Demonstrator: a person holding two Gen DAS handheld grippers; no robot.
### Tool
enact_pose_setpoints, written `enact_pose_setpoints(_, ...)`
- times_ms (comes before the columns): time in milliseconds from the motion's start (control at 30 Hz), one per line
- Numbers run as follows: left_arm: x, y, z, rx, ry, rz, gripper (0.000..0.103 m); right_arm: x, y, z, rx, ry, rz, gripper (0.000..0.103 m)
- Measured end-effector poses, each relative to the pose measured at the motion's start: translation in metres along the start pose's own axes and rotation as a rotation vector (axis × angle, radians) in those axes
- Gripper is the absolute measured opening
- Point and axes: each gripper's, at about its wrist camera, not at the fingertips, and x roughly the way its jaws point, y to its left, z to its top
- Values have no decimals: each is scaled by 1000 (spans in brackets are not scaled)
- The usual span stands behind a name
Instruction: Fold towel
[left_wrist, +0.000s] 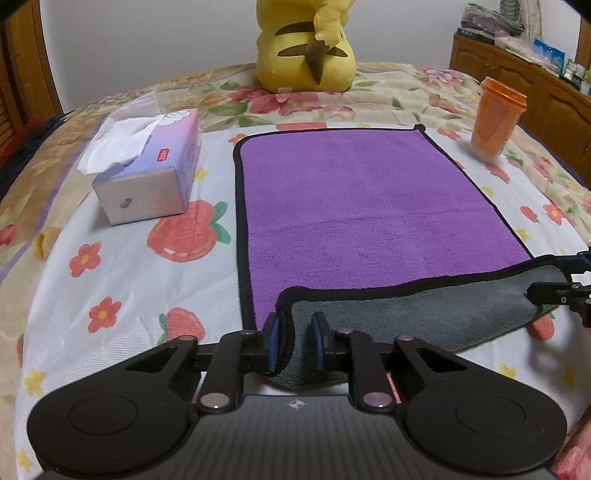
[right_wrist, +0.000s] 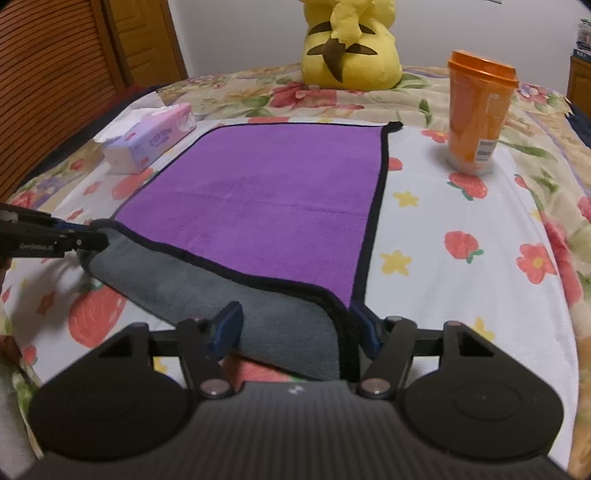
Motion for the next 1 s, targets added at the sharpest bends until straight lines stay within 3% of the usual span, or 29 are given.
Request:
enact_pose_setpoints(167,-2,0,0,-6,-6,-18,10,0,-1,1,-6,12,6,54)
enact_pose_setpoints(367,-5,-4,0,13,-26,-27,8,-1,0,1,-39,30,-9,21)
enact_pose_setpoints(467,-9,-4,2,11,-44,-31,8,-2,0,2,-54,28,-12,17)
enact_pose_setpoints(500,-11,-5,3,9,-52,-34,8,-1,-1,1,-56,29,-12,6)
enact_pose_setpoints(1000,-41,-12,16,0,-192,-58,7,-14,-10,9,-36,-74,9,5)
